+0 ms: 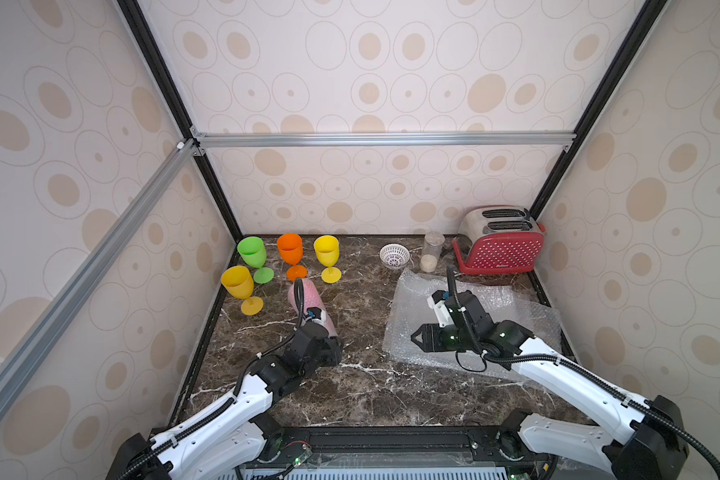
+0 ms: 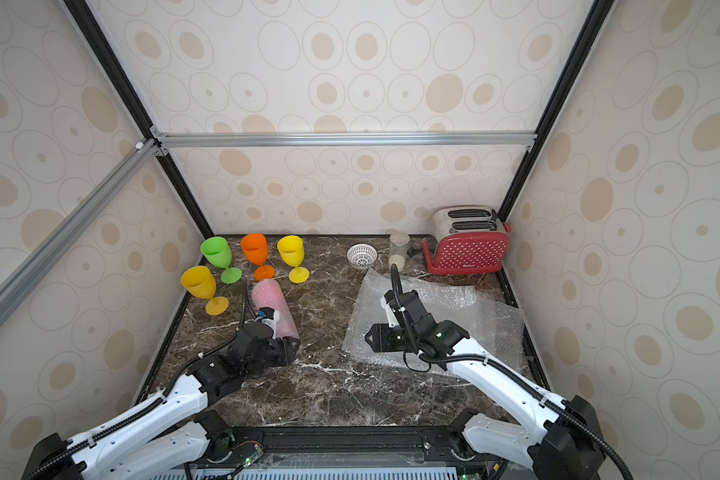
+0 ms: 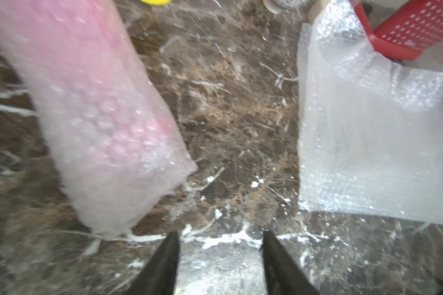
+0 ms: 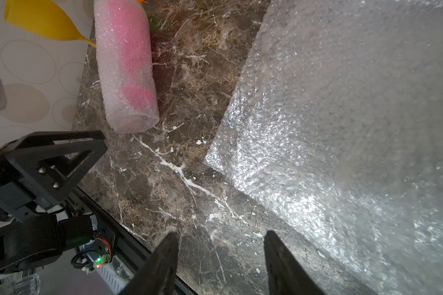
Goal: Unpack wine glasses from bubble wrap
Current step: Move the bubble wrap to the center of the board.
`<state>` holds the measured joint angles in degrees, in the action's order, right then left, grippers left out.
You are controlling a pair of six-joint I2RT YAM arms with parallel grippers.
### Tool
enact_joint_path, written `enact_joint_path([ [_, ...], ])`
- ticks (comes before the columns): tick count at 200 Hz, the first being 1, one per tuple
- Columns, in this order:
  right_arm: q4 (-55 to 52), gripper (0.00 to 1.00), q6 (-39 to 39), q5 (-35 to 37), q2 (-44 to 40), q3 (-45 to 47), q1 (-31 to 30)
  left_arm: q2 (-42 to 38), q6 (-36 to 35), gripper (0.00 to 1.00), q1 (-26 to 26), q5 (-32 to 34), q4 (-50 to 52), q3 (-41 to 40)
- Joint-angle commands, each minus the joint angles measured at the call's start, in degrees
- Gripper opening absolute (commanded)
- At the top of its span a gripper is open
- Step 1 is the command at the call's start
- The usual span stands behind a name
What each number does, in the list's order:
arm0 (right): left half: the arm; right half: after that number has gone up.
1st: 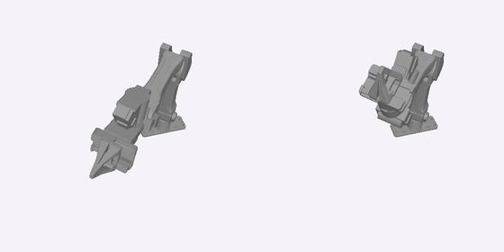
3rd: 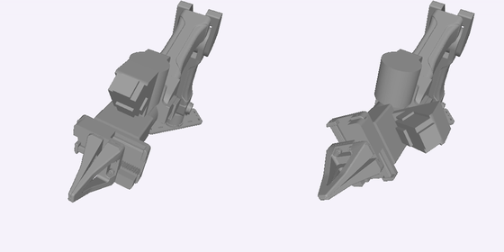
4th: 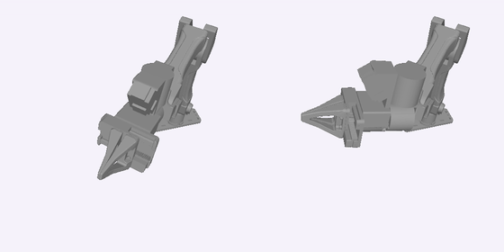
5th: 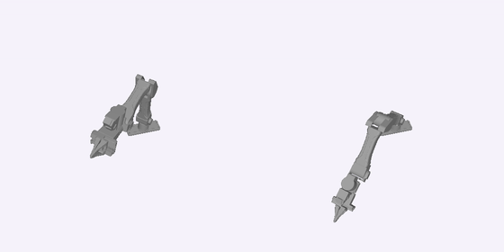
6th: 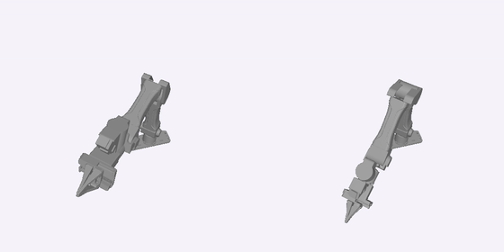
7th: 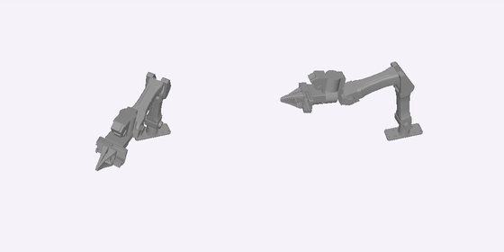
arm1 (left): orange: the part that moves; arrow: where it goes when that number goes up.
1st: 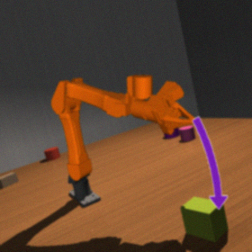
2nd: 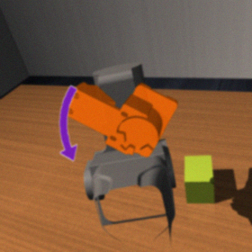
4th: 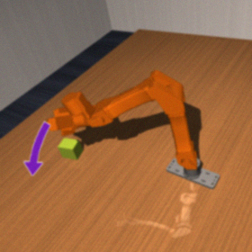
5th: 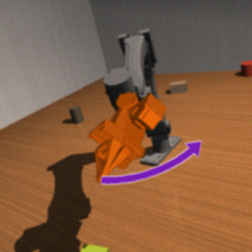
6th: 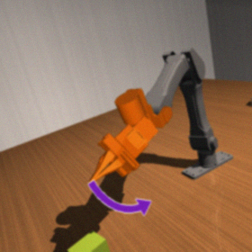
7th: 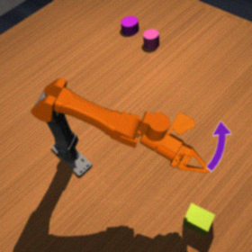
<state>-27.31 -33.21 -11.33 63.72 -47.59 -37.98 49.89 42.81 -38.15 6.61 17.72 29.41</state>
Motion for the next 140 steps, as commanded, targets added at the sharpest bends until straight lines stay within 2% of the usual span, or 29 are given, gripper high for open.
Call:
enact_joint_path([
  [1,1.31,0.56,-0.69,1.57,0.22,1.08,-0.67,-0.57,-0.31,0.74,3.04,7.50,6.63,3.40],
  [44,1.56,0.56,-0.22,1.48,0.70,1.27,-0.70,3.24,-6.31,0.80,14.95,1.85,1.75,0.80],
  [76,1.73,0.56,-0.18,2.10,1.07,1.67,-0.68,8.20,-7.97,0.79,19.56,-3.51,-5.67,-0.08],
  [140,2.74,0.56,-0.94,2.89,1.37,3.12,-0.70,15.51,-9.84,0.53,21.45,-6.99,-11.17,-0.59],
])
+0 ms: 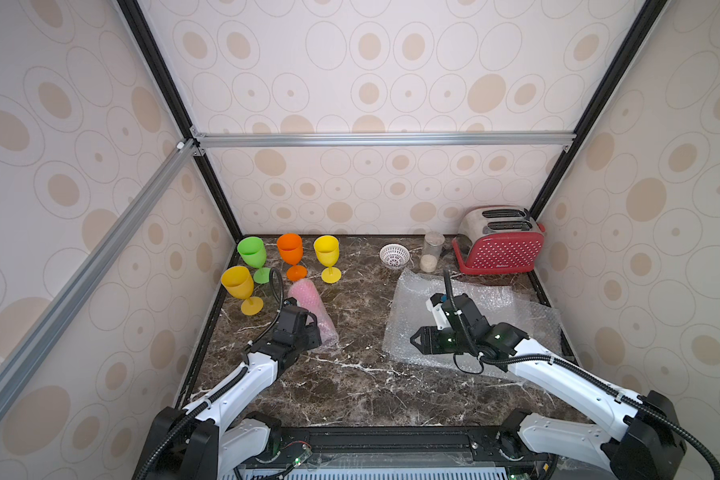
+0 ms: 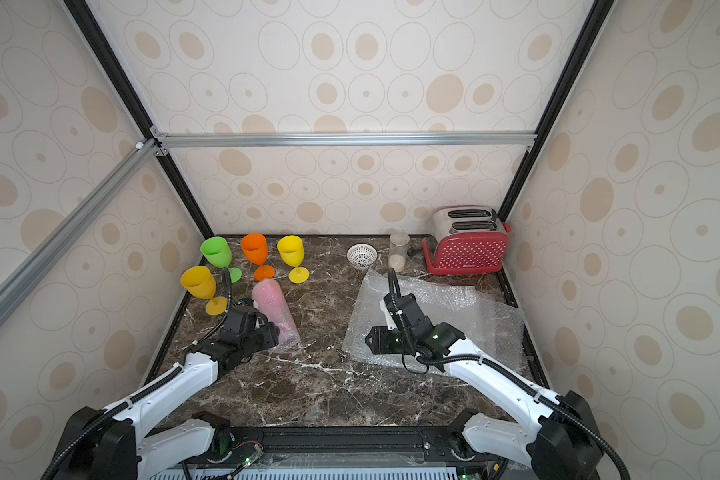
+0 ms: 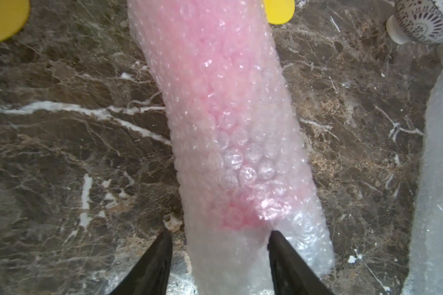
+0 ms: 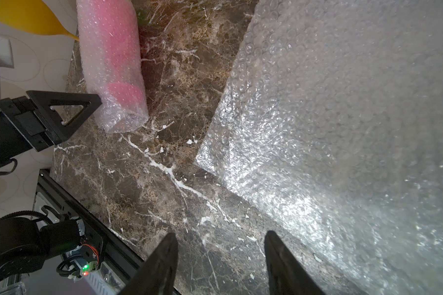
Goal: Unpack wine glasses from bubble wrap
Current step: Move the bubble wrap to the center of the board.
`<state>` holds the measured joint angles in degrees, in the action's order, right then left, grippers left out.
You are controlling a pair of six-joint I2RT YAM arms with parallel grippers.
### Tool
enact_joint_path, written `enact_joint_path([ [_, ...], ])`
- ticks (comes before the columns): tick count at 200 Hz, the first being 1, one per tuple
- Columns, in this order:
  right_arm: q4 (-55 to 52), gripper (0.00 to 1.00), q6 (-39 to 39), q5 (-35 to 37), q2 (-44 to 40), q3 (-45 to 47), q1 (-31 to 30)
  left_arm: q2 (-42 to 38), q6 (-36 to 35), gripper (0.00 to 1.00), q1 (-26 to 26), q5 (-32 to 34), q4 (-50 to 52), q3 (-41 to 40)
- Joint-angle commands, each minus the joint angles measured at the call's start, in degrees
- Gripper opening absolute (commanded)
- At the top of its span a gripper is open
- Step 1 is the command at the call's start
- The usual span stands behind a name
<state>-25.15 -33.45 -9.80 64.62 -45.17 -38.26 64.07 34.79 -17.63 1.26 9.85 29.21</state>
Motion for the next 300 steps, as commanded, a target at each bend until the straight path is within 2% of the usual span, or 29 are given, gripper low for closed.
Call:
enact_joint_path([
  [1,0.56,0.56,-0.72,1.36,0.49,0.69,-0.37,1.41,-1.82,0.53,0.97,-1.67,-3.36,-0.39],
  [14,0.57,0.56,-0.66,1.54,0.50,0.61,-0.44,2.06,-2.08,0.46,1.10,-1.95,-3.91,-0.47],
  [50,0.54,0.56,-0.48,1.87,0.68,0.52,-0.41,2.67,-3.26,0.14,1.10,-2.66,-3.92,0.27],
  [76,0.98,0.56,-0.65,1.81,1.14,0.66,-0.41,2.54,-4.33,0.00,1.10,-2.22,-2.67,1.36],
  [132,1.50,0.56,-0.86,1.71,1.65,0.53,-0.36,0.45,-8.47,0.00,-0.06,-6.87,1.39,5.43],
  [179,1.78,0.56,-0.69,1.76,2.61,-0.11,-0.31,3.63,-15.87,0.00,-8.45,-5.02,10.76,12.16],
  [224,1.29,0.56,-0.75,2.07,2.27,-0.49,-0.38,6.01,-20.22,0.00,-17.28,-5.54,13.20,14.30],
  [268,1.86,0.56,-1.04,1.60,2.57,0.06,-0.34,8.16,-19.42,0.00,-19.46,-3.28,14.81,14.55],
  [293,2.11,0.56,-0.92,0.93,3.13,-0.40,-0.39,5.84,-16.31,0.18,-19.39,-2.84,13.09,14.23],
  [300,2.20,0.56,-0.90,0.84,3.23,-0.42,-0.45,4.95,-15.30,0.28,-19.30,-2.25,12.52,13.99],
])
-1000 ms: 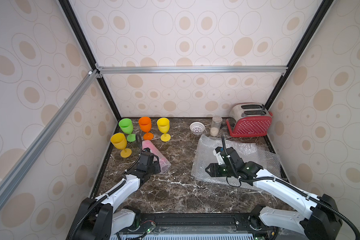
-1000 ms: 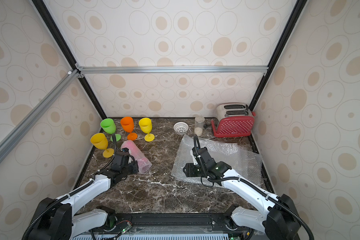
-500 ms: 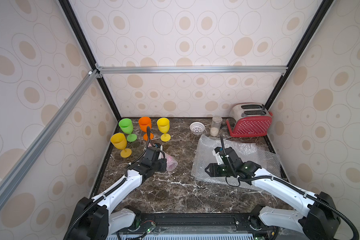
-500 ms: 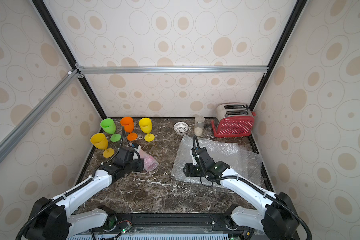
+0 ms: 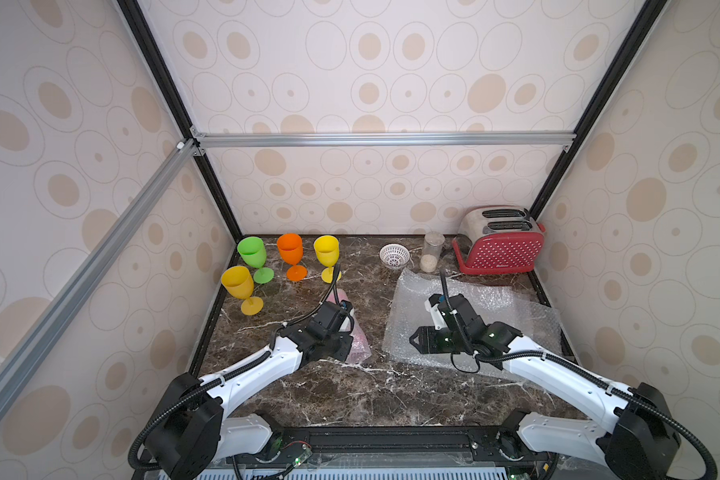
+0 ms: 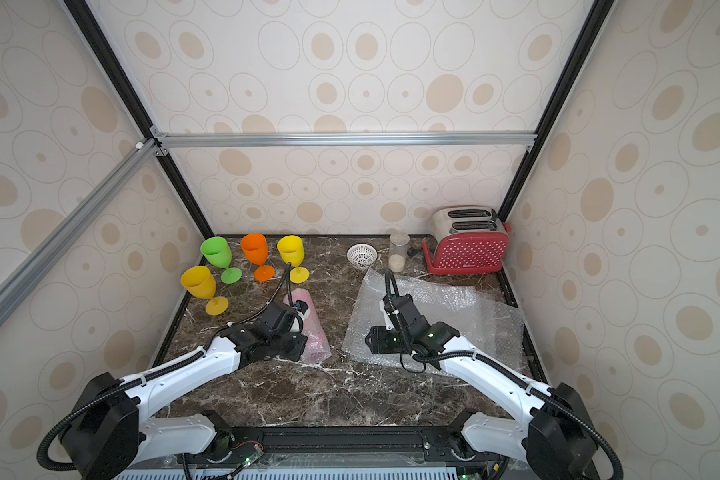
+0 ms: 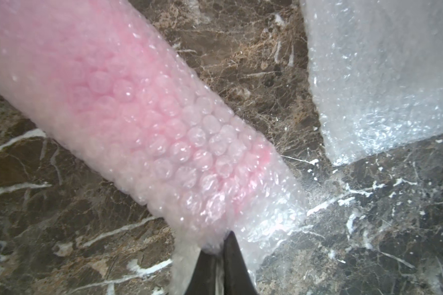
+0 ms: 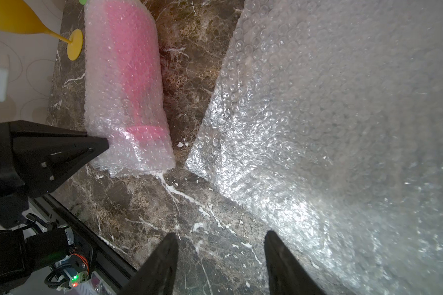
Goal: Unpack wine glasses from bubble wrap
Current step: Move the bubble wrap to the center of the board.
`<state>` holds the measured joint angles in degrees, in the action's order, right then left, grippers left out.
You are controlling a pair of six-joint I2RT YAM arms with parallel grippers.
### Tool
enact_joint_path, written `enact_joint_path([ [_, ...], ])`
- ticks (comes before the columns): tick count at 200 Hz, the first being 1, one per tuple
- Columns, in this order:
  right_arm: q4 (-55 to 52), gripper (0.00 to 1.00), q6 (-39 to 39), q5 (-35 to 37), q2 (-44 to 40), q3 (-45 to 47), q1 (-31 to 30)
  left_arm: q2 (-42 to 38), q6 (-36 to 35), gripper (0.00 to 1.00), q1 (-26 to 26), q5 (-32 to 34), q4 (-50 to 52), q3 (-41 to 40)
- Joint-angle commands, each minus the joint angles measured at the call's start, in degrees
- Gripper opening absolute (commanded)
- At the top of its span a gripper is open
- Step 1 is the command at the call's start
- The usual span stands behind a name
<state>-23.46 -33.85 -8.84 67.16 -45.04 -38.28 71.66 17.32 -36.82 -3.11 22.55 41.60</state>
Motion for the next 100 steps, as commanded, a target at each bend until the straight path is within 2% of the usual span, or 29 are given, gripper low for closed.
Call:
enact_joint_path([
  [1,0.52,0.56,-0.47,-0.12,0.69,-0.57,-0.45,-2.78,2.27,0.29,-0.10,2.14,-0.29,1.57],
  [21,0.69,0.56,-0.52,-0.35,1.04,-0.82,-0.41,-5.02,4.22,0.42,0.40,1.88,-1.19,1.16],
  [43,0.96,0.56,-0.48,-0.73,1.22,-0.84,-0.40,-7.21,6.63,0.48,2.25,2.99,-0.72,0.82],
  [81,1.15,0.56,-0.26,-0.92,1.57,-0.81,-0.47,-11.47,11.82,0.43,10.61,5.56,-1.67,-2.88],
  [100,1.26,0.56,-0.08,-0.91,1.97,-0.95,-0.43,-11.95,13.07,0.39,13.42,3.87,-3.75,-5.13],
])
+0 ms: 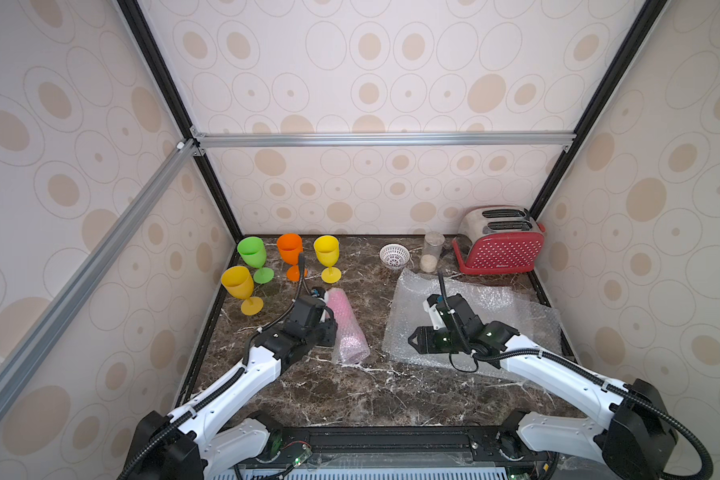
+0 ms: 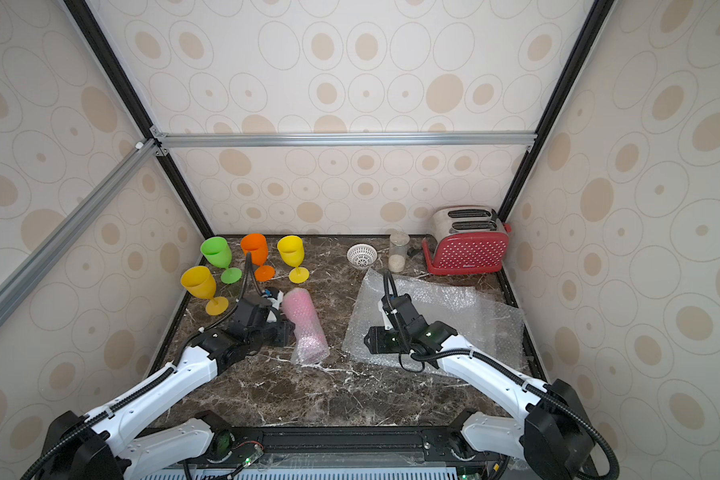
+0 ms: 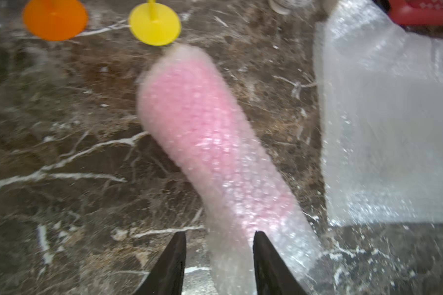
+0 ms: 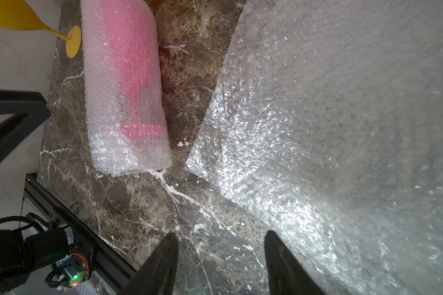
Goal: Unpack wine glasses from bubble wrap
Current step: Move the bubble wrap to the center of the board.
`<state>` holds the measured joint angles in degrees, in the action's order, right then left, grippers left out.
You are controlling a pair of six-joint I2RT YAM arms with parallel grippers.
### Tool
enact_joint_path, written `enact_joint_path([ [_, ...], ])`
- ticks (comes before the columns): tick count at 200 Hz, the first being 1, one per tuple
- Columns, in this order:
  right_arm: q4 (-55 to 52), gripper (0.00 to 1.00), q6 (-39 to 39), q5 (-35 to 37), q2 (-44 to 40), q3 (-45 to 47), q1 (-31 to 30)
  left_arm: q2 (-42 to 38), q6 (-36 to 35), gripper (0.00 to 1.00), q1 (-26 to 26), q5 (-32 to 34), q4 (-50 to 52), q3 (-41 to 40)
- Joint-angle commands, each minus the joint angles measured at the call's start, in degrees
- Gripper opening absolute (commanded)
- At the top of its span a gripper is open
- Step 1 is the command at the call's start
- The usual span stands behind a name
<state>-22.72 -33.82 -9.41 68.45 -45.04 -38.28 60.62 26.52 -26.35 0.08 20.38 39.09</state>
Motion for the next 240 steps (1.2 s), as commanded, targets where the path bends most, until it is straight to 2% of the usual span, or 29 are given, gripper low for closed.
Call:
enact_joint_path([
  [1,0.50,0.56,-0.10,-0.35,0.70,-0.98,-0.41,-0.84,3.92,0.39,3.00,0.56,-1.67,-2.66],
  [45,1.00,0.57,0.37,-0.52,1.81,-1.18,-0.46,4.92,4.08,0.40,3.41,-6.10,-9.66,-4.29],
  [132,0.92,0.57,0.85,-1.34,5.35,-3.74,-0.47,14.88,4.32,0.43,2.50,-16.25,-19.76,1.15],
  [192,1.75,0.57,1.28,-2.54,8.84,-7.46,-1.15,22.24,5.03,0.42,0.30,-18.87,-23.22,6.28],
  [240,4.75,0.57,1.30,-3.62,16.31,-12.43,-4.00,27.18,4.85,0.42,-0.72,-20.47,-23.85,10.53],
])
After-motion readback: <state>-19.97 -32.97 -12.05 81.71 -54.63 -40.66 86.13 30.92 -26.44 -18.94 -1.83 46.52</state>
